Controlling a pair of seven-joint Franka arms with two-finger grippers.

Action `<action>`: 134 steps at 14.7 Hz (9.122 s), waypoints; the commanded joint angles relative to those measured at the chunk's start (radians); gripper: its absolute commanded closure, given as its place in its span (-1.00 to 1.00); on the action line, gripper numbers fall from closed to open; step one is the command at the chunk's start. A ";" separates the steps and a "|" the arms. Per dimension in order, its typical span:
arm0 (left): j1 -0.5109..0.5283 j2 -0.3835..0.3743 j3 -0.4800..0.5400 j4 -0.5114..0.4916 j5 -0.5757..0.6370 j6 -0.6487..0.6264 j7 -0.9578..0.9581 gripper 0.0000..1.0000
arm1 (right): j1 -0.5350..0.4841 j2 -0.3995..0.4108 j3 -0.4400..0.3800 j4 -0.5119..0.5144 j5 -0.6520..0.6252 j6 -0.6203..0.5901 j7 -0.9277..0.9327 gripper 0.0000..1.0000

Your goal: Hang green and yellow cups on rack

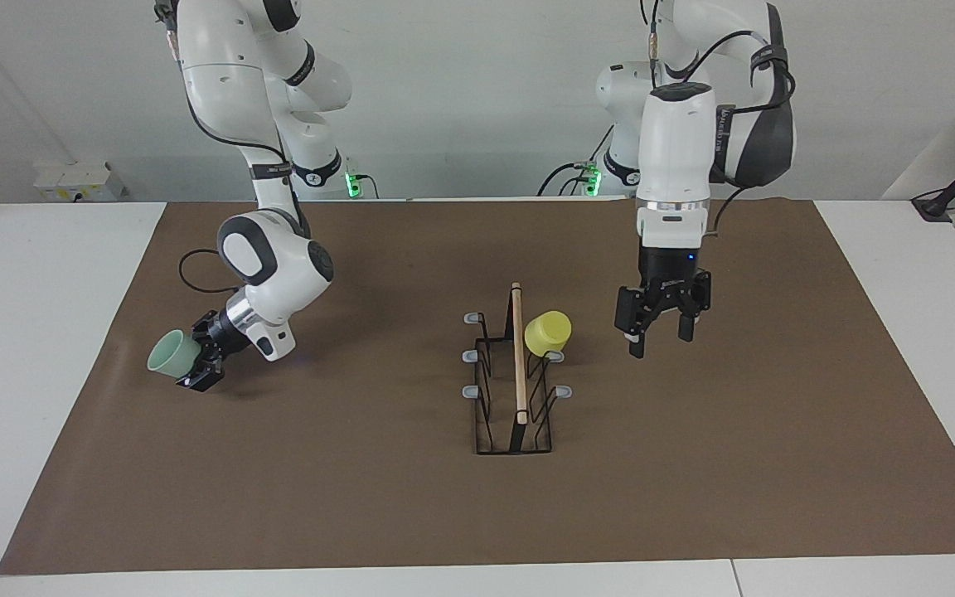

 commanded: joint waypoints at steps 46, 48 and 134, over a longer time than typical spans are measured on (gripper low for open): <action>-0.022 -0.150 0.304 0.197 -0.333 -0.843 0.906 -1.00 | 0.419 -0.138 0.022 0.115 3.547 0.672 -1.312 0.72; -0.020 -0.150 0.304 0.198 -0.333 -0.843 0.906 -1.00 | 0.422 -0.127 0.024 0.115 3.653 0.645 -1.396 0.72; -0.020 -0.150 0.304 0.197 -0.333 -0.843 0.906 -1.00 | 0.325 -0.201 0.125 0.149 3.641 1.277 -2.138 -1.00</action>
